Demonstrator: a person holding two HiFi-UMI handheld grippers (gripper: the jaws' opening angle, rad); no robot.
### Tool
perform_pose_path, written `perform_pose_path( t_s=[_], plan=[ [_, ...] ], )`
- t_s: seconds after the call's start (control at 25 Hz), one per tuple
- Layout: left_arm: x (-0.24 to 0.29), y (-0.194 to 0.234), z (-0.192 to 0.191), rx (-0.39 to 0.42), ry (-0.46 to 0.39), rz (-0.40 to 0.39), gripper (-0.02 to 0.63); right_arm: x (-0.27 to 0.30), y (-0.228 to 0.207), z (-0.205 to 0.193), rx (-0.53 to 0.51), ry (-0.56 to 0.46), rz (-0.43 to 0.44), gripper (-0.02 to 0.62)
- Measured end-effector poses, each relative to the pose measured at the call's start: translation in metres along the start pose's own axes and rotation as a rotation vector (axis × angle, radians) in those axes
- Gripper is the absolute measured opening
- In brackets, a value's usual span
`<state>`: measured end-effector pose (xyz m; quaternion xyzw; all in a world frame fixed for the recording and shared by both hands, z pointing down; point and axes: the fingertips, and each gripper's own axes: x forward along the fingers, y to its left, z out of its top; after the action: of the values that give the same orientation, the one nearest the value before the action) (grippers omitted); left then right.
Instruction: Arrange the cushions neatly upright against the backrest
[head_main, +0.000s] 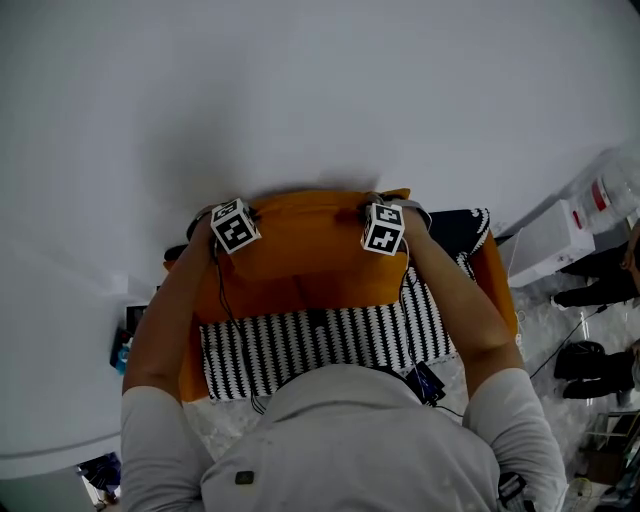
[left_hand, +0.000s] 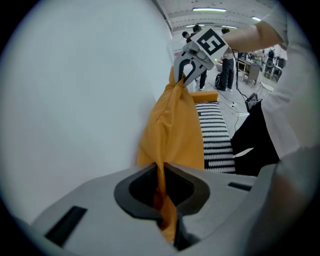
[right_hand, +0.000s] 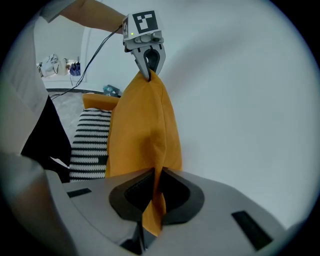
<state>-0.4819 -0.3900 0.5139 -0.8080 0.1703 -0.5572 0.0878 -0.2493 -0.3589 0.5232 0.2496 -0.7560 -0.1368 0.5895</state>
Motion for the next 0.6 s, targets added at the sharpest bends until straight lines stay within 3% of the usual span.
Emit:
perform_pose_path(
  t_s=[0.32, 0.6],
  plan=[
    [0.015, -0.030, 0.048, 0.071, -0.010, -0.033, 0.032, -0.029, 0.015, -0.055, 0.064, 0.029, -0.030, 0.035],
    [0.027, -0.065, 0.118, 0.128, -0.017, -0.056, 0.032, -0.062, 0.030, -0.127, 0.115, 0.040, -0.048, 0.034]
  ],
)
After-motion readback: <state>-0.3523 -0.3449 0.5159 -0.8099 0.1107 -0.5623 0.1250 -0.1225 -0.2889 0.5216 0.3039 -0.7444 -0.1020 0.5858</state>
